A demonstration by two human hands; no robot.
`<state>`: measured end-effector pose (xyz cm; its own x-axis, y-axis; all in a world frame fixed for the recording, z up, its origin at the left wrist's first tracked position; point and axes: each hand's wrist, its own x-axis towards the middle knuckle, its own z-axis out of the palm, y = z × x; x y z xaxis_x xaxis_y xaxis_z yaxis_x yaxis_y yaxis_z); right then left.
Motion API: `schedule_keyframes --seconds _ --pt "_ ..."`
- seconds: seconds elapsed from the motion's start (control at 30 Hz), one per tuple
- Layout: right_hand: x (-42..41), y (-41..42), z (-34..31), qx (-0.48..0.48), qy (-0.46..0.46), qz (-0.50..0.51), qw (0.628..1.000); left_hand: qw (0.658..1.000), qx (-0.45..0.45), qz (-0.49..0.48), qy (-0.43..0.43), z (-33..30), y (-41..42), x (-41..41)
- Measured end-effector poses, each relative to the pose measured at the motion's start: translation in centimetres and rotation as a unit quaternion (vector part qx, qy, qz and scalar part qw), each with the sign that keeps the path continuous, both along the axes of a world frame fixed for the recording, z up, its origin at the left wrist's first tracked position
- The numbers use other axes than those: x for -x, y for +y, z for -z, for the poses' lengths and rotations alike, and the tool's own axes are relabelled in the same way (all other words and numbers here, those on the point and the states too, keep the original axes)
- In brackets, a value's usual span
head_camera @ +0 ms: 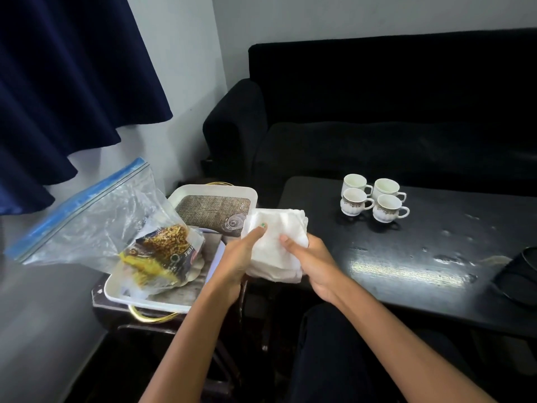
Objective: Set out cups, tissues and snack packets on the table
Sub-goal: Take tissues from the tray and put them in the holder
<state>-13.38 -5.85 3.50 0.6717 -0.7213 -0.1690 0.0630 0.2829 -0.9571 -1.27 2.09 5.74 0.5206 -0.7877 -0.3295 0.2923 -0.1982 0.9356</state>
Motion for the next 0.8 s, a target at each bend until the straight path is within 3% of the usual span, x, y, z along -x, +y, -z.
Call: schedule_keyframes --seconds 0.27,0.43,0.57,0.8 --pt "0.9 -0.6 0.2 -0.049 -0.019 0.0 0.999 1.0 0.011 0.007 -0.025 -0.2 0.1 0.4" --pt "1.1 -0.9 0.3 -0.096 -0.063 0.044 0.992 0.989 0.045 -0.061 0.13 -0.4 -0.2 1.1" --pt "1.0 -0.7 -0.2 -0.14 -0.103 0.056 0.983 0.964 0.087 -0.055 0.246 -0.6 -0.2 2.0" --pt "0.3 0.4 0.0 -0.11 -0.094 0.041 0.989 0.969 0.084 -0.082 0.218 -0.6 -1.0 3.8"
